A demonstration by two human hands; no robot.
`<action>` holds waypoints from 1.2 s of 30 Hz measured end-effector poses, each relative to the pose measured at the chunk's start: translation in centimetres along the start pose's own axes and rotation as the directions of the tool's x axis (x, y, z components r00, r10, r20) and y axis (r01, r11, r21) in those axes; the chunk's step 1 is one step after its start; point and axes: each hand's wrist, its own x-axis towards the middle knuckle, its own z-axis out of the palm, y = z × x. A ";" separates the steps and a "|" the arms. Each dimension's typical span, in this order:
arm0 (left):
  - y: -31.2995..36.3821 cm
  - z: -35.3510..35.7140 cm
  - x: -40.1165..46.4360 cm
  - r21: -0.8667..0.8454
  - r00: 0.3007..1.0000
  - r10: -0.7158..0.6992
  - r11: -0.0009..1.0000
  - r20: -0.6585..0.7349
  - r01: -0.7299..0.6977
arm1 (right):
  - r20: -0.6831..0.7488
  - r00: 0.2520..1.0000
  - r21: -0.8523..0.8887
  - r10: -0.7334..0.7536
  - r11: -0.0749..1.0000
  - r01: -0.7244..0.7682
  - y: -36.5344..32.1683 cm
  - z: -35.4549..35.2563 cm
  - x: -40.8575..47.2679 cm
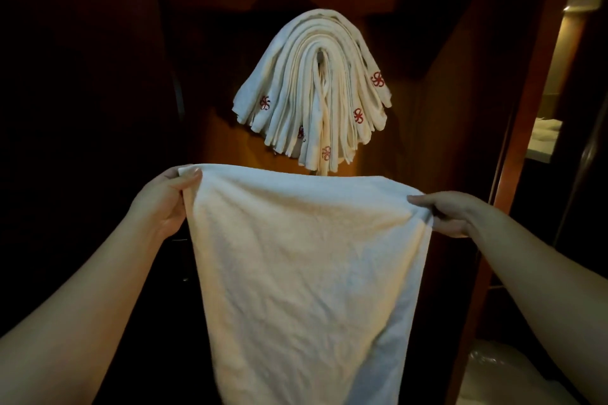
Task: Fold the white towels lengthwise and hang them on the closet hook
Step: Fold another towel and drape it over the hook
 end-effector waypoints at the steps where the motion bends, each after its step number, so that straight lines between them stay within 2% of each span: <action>1: -0.3 0.0 -0.2 0.016 1.000 0.012 1.000 -0.009 -0.012 | -0.007 0.999 -0.021 0.039 0.999 -0.039 0.7 0.1 0.0; 5: -1.0 0.3 -1.1 0.063 0.991 0.117 0.992 -0.064 -0.113 | -0.002 0.994 -0.034 0.111 0.993 -0.111 2.8 0.2 -0.1; 9: -1.5 0.1 -1.7 0.087 0.976 0.213 0.974 -0.043 -0.208 | 0.015 0.991 0.008 0.133 0.991 -0.133 4.7 0.4 0.1; 14: -2.4 0.1 -2.2 0.156 0.965 0.262 0.953 -0.007 -0.258 | -0.079 0.968 -0.186 0.240 0.950 -0.251 7.5 0.7 0.3; 19: -2.7 -0.4 -2.8 0.191 0.955 0.291 0.942 -0.056 -0.276 | -0.085 0.965 -0.151 0.249 0.954 -0.260 8.6 0.7 0.0; 22: -2.8 -0.1 -3.3 0.209 0.948 0.316 0.930 -0.037 -0.302 | -0.105 0.954 -0.286 0.280 0.911 -0.299 9.3 1.0 -0.5; 24: -3.1 0.4 -3.6 0.225 0.945 0.326 0.923 -0.020 -0.313 | -0.134 0.964 -0.436 0.229 0.860 -0.265 9.8 1.3 -0.6; 26: -3.4 0.7 -3.8 0.237 0.946 0.323 0.922 -0.035 -0.306 | -0.108 0.990 -0.470 0.090 0.873 -0.131 10.3 1.4 -0.5; 28: -3.7 0.6 -4.0 0.218 0.950 0.298 0.937 -0.088 -0.274 | -0.043 0.999 -0.312 -0.010 0.950 -0.004 10.9 1.5 -0.3; 30: -4.0 0.4 -4.3 0.203 0.961 0.248 0.954 -0.118 -0.221 | -0.010 0.999 -0.081 -0.033 0.996 0.032 11.3 1.6 -0.5; 33: -5.7 0.4 -4.9 0.201 0.981 0.115 0.976 -0.157 -0.083 | -0.042 0.999 0.112 -0.012 0.994 0.017 12.0 2.5 -1.5; 36: -8.0 0.9 -5.8 0.079 0.946 -0.098 0.989 -0.309 0.129 | -0.139 0.985 0.396 0.106 0.917 -0.043 13.1 3.9 -2.8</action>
